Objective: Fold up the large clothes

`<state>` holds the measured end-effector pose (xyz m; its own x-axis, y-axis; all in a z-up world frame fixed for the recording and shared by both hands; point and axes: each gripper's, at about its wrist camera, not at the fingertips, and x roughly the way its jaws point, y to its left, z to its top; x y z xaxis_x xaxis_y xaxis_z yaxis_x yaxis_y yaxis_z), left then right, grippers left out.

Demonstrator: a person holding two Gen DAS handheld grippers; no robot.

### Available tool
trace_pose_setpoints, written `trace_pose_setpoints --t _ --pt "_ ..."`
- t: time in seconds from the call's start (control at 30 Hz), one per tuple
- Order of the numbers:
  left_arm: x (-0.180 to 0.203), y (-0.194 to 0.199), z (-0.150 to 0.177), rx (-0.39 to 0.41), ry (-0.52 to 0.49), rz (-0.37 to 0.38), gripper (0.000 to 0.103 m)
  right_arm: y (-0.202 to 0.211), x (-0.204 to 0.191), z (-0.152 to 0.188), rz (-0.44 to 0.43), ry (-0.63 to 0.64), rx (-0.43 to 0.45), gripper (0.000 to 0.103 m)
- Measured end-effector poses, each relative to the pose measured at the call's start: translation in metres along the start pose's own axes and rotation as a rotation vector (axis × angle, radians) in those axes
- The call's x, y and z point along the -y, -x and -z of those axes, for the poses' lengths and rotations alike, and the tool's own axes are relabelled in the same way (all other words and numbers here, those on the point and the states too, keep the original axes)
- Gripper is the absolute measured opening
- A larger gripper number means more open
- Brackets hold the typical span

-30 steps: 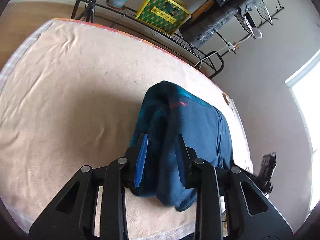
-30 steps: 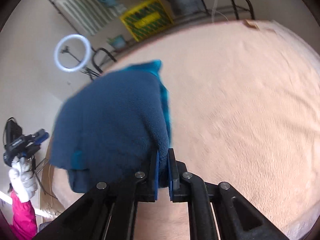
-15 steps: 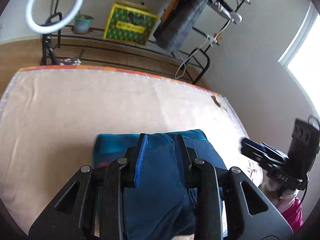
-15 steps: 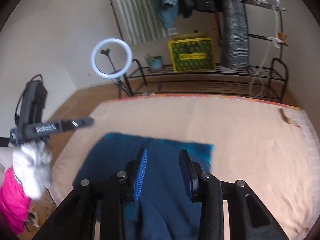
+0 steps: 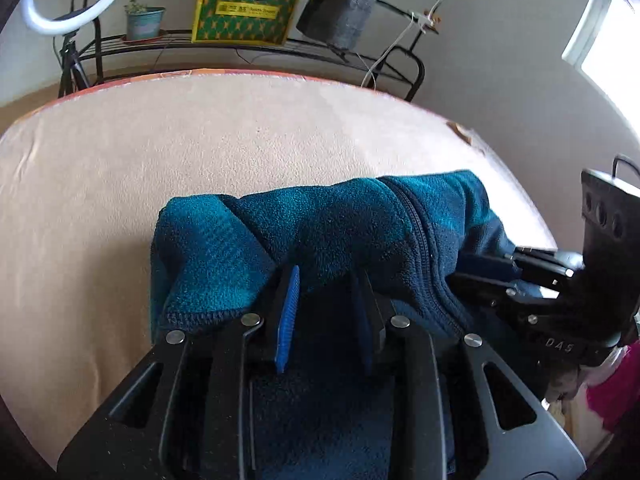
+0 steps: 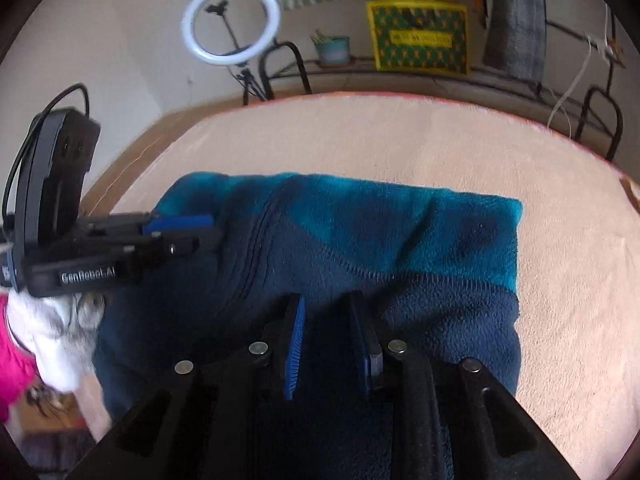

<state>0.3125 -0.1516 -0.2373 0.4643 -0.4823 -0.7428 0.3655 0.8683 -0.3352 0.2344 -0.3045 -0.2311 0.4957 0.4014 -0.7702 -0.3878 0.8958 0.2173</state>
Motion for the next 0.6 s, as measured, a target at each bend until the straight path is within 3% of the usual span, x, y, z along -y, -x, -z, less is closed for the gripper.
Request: trace_pose_setpoints --t 0.17,0.27,0.33,0.43,0.5,0.6 --pt "-0.001 0.019 -0.01 -0.011 0.023 0.01 0.028 0.015 0.019 -0.009 -0.101 -0.125 0.015 0.023" --pt "-0.01 0.063 -0.002 0.076 0.061 0.009 0.029 0.047 0.025 0.0 -0.132 -0.15 0.073 0.024" --pt "-0.017 0.073 0.007 0.079 0.078 0.003 0.029 0.063 0.027 0.009 -0.125 -0.152 0.089 0.028" --pt "-0.031 0.068 0.027 0.06 0.099 -0.041 0.029 0.067 0.031 0.028 -0.081 -0.16 0.066 0.028" --pt "-0.044 0.055 0.045 0.054 0.144 -0.025 0.029 0.06 0.042 0.042 -0.038 -0.203 0.039 0.026" --pt "-0.046 0.052 0.057 0.096 0.14 -0.027 0.029 0.039 0.062 0.069 -0.092 -0.312 0.036 0.023"
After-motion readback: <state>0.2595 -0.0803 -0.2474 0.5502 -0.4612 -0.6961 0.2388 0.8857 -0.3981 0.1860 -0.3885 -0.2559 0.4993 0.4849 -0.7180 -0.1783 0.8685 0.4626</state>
